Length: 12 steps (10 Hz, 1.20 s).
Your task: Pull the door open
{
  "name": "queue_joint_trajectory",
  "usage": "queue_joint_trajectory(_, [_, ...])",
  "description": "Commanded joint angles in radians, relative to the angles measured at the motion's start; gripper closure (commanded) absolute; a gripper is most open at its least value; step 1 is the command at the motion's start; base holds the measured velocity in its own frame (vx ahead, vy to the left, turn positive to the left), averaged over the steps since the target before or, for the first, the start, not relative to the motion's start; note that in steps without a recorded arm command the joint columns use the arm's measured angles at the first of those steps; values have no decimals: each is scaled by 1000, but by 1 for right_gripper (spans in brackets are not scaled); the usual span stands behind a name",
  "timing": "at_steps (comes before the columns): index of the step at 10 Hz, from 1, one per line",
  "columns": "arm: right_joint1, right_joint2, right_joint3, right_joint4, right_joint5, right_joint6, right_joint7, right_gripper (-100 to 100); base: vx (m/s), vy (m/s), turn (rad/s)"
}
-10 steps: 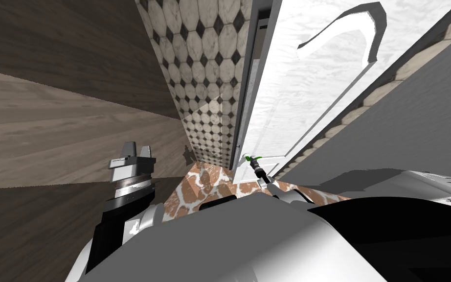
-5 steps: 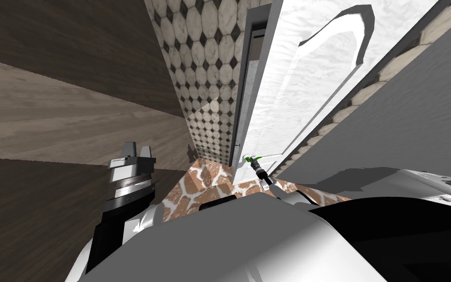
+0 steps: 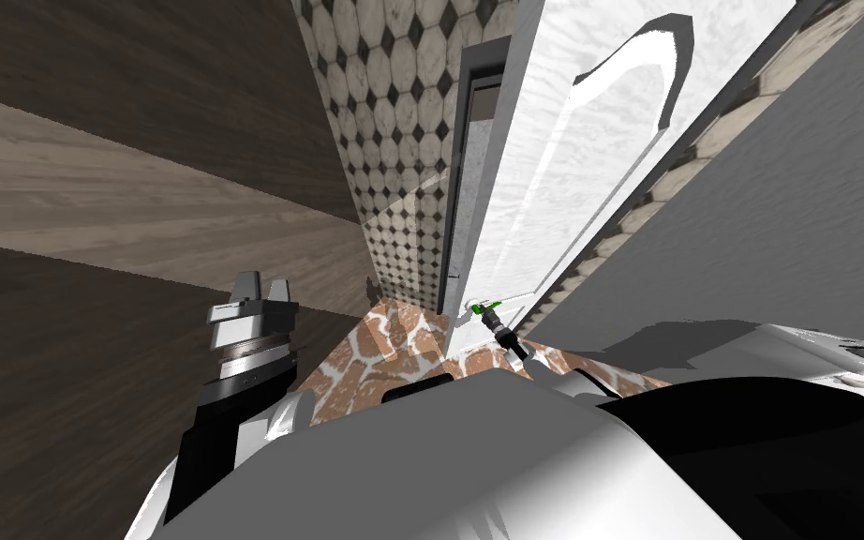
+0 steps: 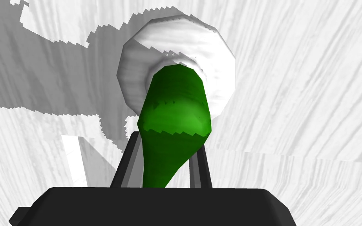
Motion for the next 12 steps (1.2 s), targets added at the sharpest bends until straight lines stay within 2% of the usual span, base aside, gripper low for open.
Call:
queue_joint_trajectory(1, [0, 0, 0, 0, 0, 0, 0, 100, -74, -38, 19])
queue_joint_trajectory(2, [18, -13, 9, 7, 4, -35, -15, 100, -145, -80, 182])
queue_joint_trajectory(3, [22, -17, 11, 8, 5, -43, -18, 100, -198, -84, 175])
queue_joint_trajectory(8, [66, -60, 27, 23, 13, -134, -53, 100, -205, -90, 155])
queue_joint_trajectory(10, [76, -70, 31, 26, 15, -157, -62, 100, -171, -95, 101])
queue_joint_trajectory(11, [80, -64, 32, 15, 15, -142, -60, 100, -62, -27, 17])
queue_joint_trajectory(12, [87, -69, 33, 29, 17, -164, -65, 100, -132, -78, 174])
